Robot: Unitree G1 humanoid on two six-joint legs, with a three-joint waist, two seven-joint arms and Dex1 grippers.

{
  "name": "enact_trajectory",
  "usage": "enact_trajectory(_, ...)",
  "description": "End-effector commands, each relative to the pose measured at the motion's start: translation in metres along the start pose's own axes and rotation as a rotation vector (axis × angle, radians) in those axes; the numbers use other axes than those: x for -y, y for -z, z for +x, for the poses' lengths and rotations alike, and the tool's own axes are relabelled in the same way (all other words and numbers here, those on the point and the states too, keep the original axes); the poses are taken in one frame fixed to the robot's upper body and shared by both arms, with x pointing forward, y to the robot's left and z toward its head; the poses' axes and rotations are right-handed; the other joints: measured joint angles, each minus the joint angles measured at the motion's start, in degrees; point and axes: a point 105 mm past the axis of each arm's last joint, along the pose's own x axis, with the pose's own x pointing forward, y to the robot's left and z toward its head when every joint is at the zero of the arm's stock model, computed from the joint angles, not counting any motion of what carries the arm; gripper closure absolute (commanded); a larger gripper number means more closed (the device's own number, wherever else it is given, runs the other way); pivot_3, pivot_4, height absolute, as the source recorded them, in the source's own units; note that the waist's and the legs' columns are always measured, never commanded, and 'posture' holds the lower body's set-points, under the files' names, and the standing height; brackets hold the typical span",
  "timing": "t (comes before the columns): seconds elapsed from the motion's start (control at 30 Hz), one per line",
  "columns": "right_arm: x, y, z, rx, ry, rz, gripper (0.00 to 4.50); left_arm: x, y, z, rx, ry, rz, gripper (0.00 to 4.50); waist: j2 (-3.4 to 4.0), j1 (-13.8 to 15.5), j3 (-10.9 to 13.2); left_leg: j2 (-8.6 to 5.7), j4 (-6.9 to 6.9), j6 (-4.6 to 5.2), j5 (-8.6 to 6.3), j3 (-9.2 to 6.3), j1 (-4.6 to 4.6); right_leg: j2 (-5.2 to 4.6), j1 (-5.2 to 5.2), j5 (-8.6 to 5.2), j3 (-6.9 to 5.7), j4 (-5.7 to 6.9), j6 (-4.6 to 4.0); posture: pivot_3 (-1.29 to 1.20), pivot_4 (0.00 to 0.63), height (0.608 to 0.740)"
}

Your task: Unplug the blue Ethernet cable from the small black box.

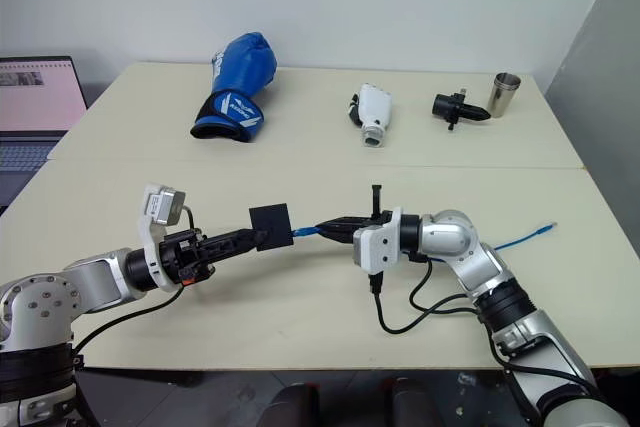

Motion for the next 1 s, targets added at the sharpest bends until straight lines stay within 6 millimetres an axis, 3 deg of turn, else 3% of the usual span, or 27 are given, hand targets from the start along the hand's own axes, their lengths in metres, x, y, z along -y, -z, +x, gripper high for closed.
enact_trajectory(0.03,0.010,-0.025,-0.002,0.077,0.021,-0.044,3.32,0.004,-0.007,0.003,-0.014,-0.006,0.062,3.72,0.00,0.0,0.0,0.00,0.00,0.00,0.00,0.00,0.00,0.00,0.00,0.00,0.00,0.00,0.00,0.00,0.150,0.740)
enact_trajectory(0.23,0.000,-0.041,-0.014,0.081,-0.040,0.089,1.83,0.009,-0.003,0.008,-0.063,0.016,0.154,3.73,0.00,0.1,0.0,0.00,0.00,0.00,0.00,-0.04,-0.01,0.00,0.03,0.00,0.00,-0.03,0.00,0.00,0.150,0.740)
enact_trajectory(0.3,-0.001,-0.046,-0.019,0.075,-0.035,0.244,1.58,0.010,-0.001,0.008,-0.089,0.026,0.189,3.73,0.00,0.1,0.0,-0.01,0.00,0.00,0.00,-0.04,-0.01,-0.01,0.05,0.00,0.01,-0.05,0.00,0.00,0.150,0.740)
enact_trajectory(0.47,0.007,-0.038,-0.021,0.029,0.052,0.725,1.58,0.015,0.001,0.012,-0.136,0.096,0.301,3.73,0.00,0.0,0.0,0.03,0.00,0.00,0.00,-0.06,0.03,-0.02,0.06,0.00,0.01,-0.03,-0.01,0.00,0.150,0.740)
enact_trajectory(0.57,0.011,-0.036,-0.021,0.028,0.074,0.894,1.58,0.018,-0.001,0.015,-0.144,0.134,0.355,3.73,0.00,0.1,0.0,0.04,0.00,0.00,0.00,-0.06,0.03,-0.02,0.05,0.00,0.02,-0.04,-0.01,0.00,0.150,0.740)
enact_trajectory(0.8,0.007,-0.036,-0.020,0.052,0.039,1.147,1.58,0.020,-0.009,0.018,-0.138,0.185,0.394,3.73,0.00,0.1,0.0,-0.02,-0.02,0.02,-0.01,-0.01,-0.03,0.03,0.02,-0.02,-0.02,-0.09,-0.01,0.00,0.150,0.740)
enact_trajectory(1.0,0.005,-0.037,-0.016,0.068,-0.004,1.240,1.58,0.018,-0.010,0.018,-0.142,0.198,0.390,3.73,0.00,0.0,0.0,-0.02,-0.02,0.03,-0.01,0.01,-0.04,0.06,-0.02,-0.02,-0.02,-0.07,-0.01,0.00,0.150,0.740)
